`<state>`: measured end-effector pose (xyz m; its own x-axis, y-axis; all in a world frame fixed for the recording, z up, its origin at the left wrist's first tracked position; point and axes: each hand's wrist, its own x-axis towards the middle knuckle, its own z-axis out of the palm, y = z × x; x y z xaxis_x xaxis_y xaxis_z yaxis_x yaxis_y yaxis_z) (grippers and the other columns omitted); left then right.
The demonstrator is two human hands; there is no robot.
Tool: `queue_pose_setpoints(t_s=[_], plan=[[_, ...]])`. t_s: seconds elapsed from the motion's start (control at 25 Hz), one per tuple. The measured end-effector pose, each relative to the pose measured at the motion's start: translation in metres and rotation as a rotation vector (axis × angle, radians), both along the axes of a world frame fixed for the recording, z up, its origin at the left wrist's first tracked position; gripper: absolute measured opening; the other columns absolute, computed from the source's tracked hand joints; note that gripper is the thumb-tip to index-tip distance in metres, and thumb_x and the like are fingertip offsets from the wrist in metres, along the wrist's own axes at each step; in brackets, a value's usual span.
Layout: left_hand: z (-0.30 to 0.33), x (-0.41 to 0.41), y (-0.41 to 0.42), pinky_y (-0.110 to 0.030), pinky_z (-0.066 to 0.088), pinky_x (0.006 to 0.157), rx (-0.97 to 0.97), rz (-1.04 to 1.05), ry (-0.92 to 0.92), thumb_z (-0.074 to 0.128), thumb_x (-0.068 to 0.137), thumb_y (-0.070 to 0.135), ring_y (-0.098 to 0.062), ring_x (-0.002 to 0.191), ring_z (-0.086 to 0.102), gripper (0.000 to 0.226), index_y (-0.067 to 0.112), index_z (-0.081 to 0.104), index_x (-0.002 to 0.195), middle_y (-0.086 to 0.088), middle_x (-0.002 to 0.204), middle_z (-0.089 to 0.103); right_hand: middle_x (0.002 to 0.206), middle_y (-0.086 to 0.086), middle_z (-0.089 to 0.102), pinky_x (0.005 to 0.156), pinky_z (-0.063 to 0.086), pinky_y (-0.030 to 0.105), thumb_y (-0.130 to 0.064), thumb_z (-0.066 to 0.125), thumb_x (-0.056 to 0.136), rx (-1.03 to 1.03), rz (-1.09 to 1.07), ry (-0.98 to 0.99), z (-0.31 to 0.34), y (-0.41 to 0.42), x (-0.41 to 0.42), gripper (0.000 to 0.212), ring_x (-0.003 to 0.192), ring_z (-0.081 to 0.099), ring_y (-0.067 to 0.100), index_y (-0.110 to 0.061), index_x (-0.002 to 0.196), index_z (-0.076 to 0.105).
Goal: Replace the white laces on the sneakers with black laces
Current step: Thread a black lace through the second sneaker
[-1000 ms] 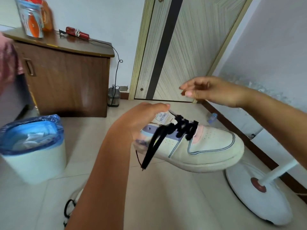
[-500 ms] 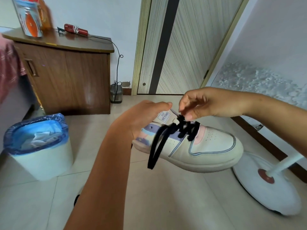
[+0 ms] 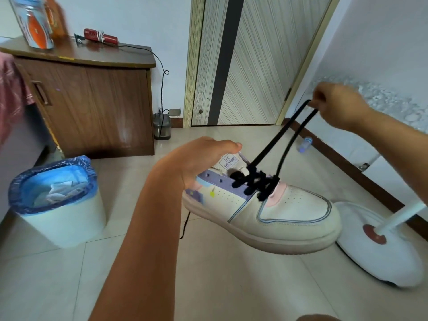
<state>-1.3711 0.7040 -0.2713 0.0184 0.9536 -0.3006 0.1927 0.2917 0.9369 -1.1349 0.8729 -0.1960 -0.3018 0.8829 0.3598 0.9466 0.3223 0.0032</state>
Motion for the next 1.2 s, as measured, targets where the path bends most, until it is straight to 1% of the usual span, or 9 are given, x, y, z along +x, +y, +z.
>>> queue_pose_setpoints(t_s=[0.08, 0.24, 0.44, 0.6, 0.72, 0.84, 0.96, 1.08, 1.2], plan=[[0.001, 0.001, -0.001, -0.039, 0.047, 0.078, -0.01, -0.026, -0.007, 0.066, 0.072, 0.052, -0.035, 0.09, 0.063, 0.056, 0.005, 0.064, 0.103, -0.017, 0.103, 0.066, 0.107, 0.021, 0.062, 0.081, 0.043, 0.038, -0.022, 0.058, 0.093, -0.165, -0.005, 0.063, -0.009, -0.001, 0.005, 0.022, 0.098, 0.056, 0.034, -0.004, 0.105, 0.058], [-0.001, 0.003, 0.002, -0.038, 0.046, 0.075, -0.027, -0.029, 0.007, 0.063, 0.077, 0.05, -0.03, 0.083, 0.06, 0.04, 0.013, 0.063, 0.092, -0.011, 0.098, 0.065, 0.106, -0.007, 0.068, 0.088, 0.047, 0.017, -0.04, 0.065, 0.077, -0.672, 0.52, 0.29, -0.019, -0.076, -0.03, 0.034, 0.107, 0.061, 0.008, -0.023, 0.107, 0.063], [-0.005, 0.007, 0.006, -0.032, 0.043, 0.068, -0.022, -0.036, 0.033, 0.058, 0.086, 0.042, -0.024, 0.068, 0.056, 0.029, 0.015, 0.059, 0.076, -0.011, 0.078, 0.061, 0.084, 0.014, 0.064, 0.075, 0.047, 0.023, -0.028, 0.067, 0.074, -0.868, 0.716, 0.182, -0.033, -0.112, -0.053, 0.025, 0.075, 0.058, 0.012, -0.009, 0.09, 0.062], [-0.006, 0.011, 0.008, -0.029, 0.043, 0.066, -0.038, -0.048, 0.105, 0.055, 0.087, 0.044, -0.021, 0.063, 0.055, 0.031, 0.018, 0.056, 0.07, -0.005, 0.071, 0.061, 0.082, 0.004, 0.059, 0.075, 0.043, 0.021, -0.02, 0.064, 0.087, -0.794, 0.689, -0.045, -0.035, -0.104, -0.054, 0.007, 0.076, 0.053, 0.011, -0.016, 0.083, 0.059], [-0.007, 0.01, 0.01, -0.028, 0.043, 0.063, -0.072, -0.046, 0.108, 0.055, 0.087, 0.047, -0.019, 0.061, 0.056, 0.032, 0.018, 0.059, 0.074, -0.003, 0.072, 0.063, 0.09, -0.006, 0.059, 0.086, 0.04, 0.022, -0.021, 0.062, 0.088, -0.674, 0.679, -0.031, -0.03, -0.096, -0.049, 0.006, 0.084, 0.052, 0.003, -0.016, 0.086, 0.058], [-0.01, 0.009, 0.01, -0.031, 0.045, 0.069, -0.079, -0.034, 0.151, 0.055, 0.086, 0.051, -0.021, 0.069, 0.059, 0.035, 0.017, 0.061, 0.082, -0.005, 0.08, 0.065, 0.094, -0.008, 0.059, 0.082, 0.038, 0.012, -0.023, 0.062, 0.089, -0.658, 0.639, -0.055, -0.034, -0.096, -0.047, 0.007, 0.087, 0.052, -0.002, -0.019, 0.087, 0.057], [-0.024, 0.008, 0.014, -0.038, 0.047, 0.079, -0.057, -0.012, 0.182, 0.055, 0.084, 0.052, -0.024, 0.071, 0.062, 0.039, 0.016, 0.066, 0.074, -0.012, 0.077, 0.069, 0.099, -0.003, 0.06, 0.081, 0.042, 0.017, -0.029, 0.062, 0.088, -0.498, 0.555, 0.005, -0.053, -0.094, -0.043, 0.014, 0.094, 0.055, 0.008, -0.021, 0.095, 0.053], [-0.053, 0.013, 0.027, -0.05, 0.051, 0.084, -0.144, 0.181, -0.092, 0.059, 0.072, 0.055, -0.032, 0.091, 0.068, 0.047, 0.013, 0.072, 0.089, -0.016, 0.096, 0.072, 0.102, -0.001, 0.058, 0.085, 0.046, 0.032, -0.038, 0.056, 0.091, -0.458, 0.394, 0.061, -0.08, -0.088, -0.04, 0.024, 0.096, 0.056, 0.018, -0.018, 0.103, 0.057], [-0.096, 0.033, 0.037, -0.039, 0.055, 0.076, -0.274, 0.405, -0.604, 0.053, 0.084, 0.045, -0.03, 0.106, 0.063, 0.046, 0.013, 0.062, 0.115, -0.005, 0.117, 0.066, 0.113, 0.003, 0.049, 0.092, 0.039, 0.034, -0.033, 0.054, 0.092, -0.238, 0.332, 0.157, -0.127, -0.09, -0.044, 0.031, 0.111, 0.045, 0.023, -0.015, 0.117, 0.055]])
